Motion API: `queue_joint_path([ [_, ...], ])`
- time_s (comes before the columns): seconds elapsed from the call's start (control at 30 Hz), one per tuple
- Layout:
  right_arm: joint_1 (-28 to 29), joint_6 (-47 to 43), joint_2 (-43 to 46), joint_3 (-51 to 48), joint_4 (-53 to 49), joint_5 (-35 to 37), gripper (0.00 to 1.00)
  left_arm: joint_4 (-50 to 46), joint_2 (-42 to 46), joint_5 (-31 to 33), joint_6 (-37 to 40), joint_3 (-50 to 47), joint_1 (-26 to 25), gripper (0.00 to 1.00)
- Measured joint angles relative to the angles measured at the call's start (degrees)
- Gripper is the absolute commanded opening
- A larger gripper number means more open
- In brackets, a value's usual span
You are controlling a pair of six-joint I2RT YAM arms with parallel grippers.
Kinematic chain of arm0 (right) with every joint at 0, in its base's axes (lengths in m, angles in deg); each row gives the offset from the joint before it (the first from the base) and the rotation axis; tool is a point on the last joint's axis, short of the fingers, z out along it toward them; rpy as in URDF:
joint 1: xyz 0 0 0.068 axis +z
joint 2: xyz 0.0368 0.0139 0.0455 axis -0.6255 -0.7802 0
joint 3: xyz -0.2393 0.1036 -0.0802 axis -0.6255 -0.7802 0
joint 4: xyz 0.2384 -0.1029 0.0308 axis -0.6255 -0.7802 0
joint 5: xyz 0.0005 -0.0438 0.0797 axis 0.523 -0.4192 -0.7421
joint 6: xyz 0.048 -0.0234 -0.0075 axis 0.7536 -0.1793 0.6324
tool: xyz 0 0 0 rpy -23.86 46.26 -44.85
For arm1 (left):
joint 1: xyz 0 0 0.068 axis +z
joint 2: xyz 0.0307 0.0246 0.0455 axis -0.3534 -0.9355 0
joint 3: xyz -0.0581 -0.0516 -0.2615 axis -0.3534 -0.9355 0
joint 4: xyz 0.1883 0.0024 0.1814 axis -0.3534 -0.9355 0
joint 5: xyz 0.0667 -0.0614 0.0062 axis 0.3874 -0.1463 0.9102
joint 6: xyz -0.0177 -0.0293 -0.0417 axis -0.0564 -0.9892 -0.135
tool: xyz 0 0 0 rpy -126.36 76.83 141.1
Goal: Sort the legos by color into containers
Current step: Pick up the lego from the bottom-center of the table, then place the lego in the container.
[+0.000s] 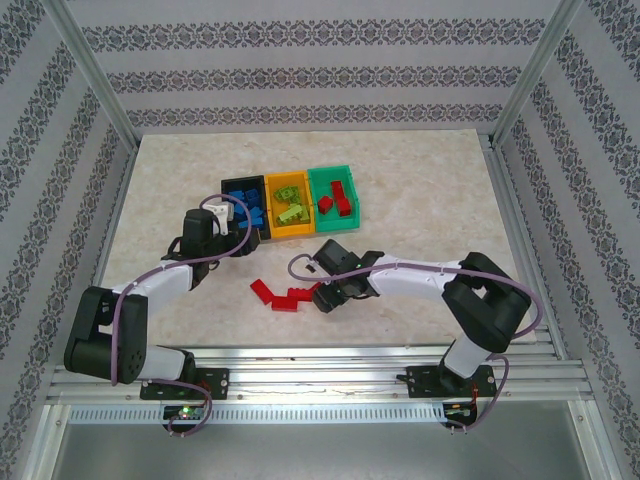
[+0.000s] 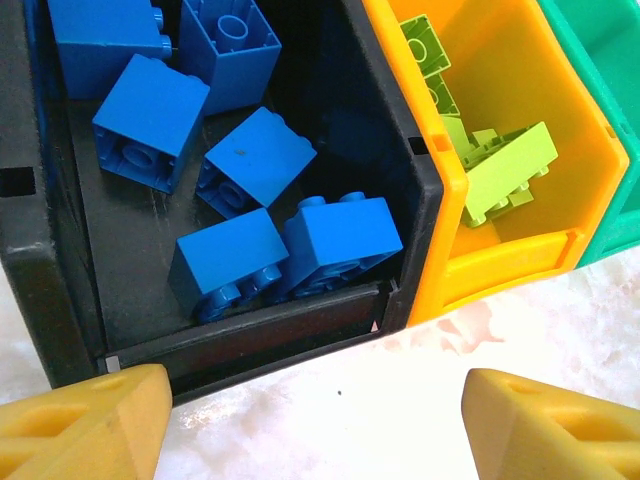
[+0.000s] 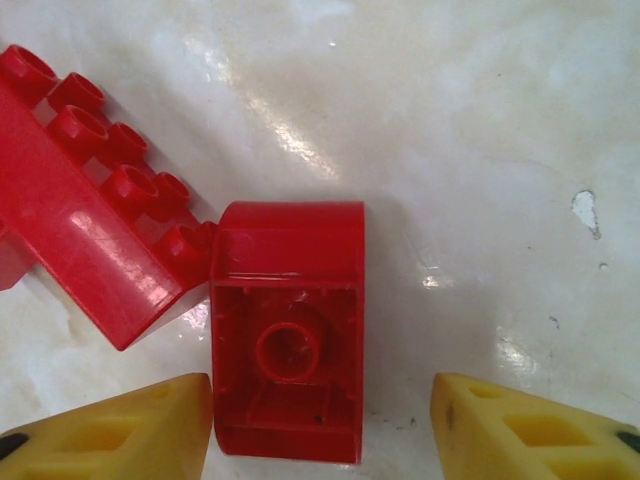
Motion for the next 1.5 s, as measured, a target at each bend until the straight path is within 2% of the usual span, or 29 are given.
queue_joint_path([
  [0.13, 0.1, 0.6, 0.0, 0.0, 0.2, 0.6, 0.48, 0.0, -0.3, -0.2, 0.0, 0.0, 0.0, 0.76],
  [0.27, 0.1, 1.2, 0.0, 0.0, 0.8, 0.7, 0.36, 0.0, -0.3, -0.2, 0.0, 0.0, 0.0, 0.76],
  [0.37, 0.1, 1.8, 0.0, 0.0, 1.8, 0.7, 0.32, 0.0, -0.3, -0.2, 0.0, 0.0, 0.0, 0.76],
  [0.63, -1.1, 2.6, 1.0, 0.0, 3.3, 0.1, 0.31, 0.3, -0.3, -0.2, 0.0, 0.0, 0.0, 0.77],
  [0.8, -4.9, 3.4, 4.1, 0.0, 6.2, -1.4, 0.29, 0.8, -0.3, -0.4, -0.2, 0.0, 0.0, 0.77],
  [1.1, -13.1, 4.3, 5.5, 3.1, 10.3, -2.9, 0.30, 1.7, -0.3, -0.9, -0.4, 0.0, 0.0, 0.77],
  [1.33, -19.6, 5.5, -0.3, 12.0, 11.9, -3.8, 0.33, 1.8, -0.3, -1.2, -0.5, 0.0, 0.0, 0.77],
  [1.5, -23.6, 7.4, -7.1, 18.8, 12.3, -5.6, 0.48, 2.1, -0.3, -1.4, -0.7, 0.0, 0.0, 0.77],
])
